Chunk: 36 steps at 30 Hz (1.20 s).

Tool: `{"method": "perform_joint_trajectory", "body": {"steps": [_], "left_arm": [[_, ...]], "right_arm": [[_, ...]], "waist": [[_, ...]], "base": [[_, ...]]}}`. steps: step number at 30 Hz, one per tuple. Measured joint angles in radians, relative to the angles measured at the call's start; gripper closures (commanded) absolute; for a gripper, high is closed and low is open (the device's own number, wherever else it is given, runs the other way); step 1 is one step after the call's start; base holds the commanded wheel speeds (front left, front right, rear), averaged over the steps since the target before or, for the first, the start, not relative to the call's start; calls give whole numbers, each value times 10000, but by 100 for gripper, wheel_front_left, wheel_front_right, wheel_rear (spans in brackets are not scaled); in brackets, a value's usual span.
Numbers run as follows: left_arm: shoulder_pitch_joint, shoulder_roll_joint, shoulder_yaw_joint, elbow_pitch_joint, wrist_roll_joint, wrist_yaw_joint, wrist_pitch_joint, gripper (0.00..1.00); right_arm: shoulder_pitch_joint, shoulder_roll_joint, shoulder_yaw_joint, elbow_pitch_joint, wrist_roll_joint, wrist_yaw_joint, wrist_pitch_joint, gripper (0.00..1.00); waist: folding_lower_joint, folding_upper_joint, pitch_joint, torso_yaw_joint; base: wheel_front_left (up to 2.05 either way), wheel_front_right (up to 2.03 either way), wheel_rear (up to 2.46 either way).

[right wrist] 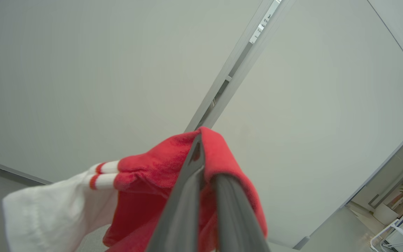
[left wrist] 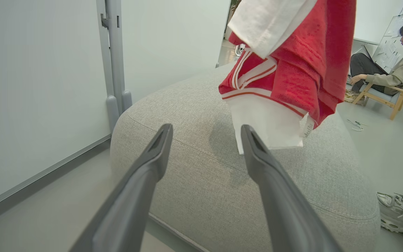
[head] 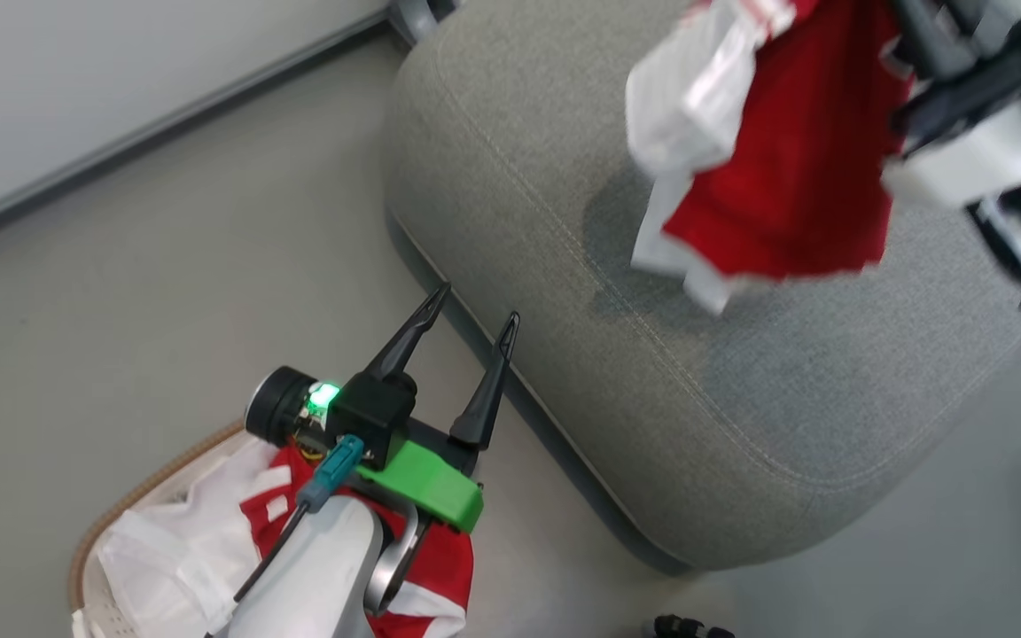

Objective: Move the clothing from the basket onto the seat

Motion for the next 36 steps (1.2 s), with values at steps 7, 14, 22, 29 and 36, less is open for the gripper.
{"method": "perform_joint_trajectory", "body": {"steps": [7, 14, 22, 29, 36], "left_arm": [[-825, 255, -637, -207, 56, -2, 0, 0], [-1662, 514, -1039, -182, 42, -2, 0, 0], [-2132, 556, -1327, -134, -27, -2, 0, 0], [-2150, 523, -1379, 2, -113, -2, 2, 0], [-1897, 416, -1360, 59, -161, -2, 0, 0]], "right_arm": [[-2134, -476, -418, 1649, -337, 2, -8, 100], [-2994, -598, -587, 2884, -355, 2, -8, 100], [-2125, 13, -1616, 4364, -604, 2, -8, 100], [-784, 535, -3062, 5444, -1127, 2, -8, 100], [721, 1081, -4378, 5311, -1488, 2, -8, 0]], "waist": [[0, 0, 1192, 107], [1, 0, 2333, 542], [2, 0, 3265, 1298], [2, 0, 3597, 1877], [2, 0, 3156, 1993]], "base": [[0, 0, 0], [0, 0, 0], [0, 0, 0], [0, 0, 0], [0, 0, 0]]}}
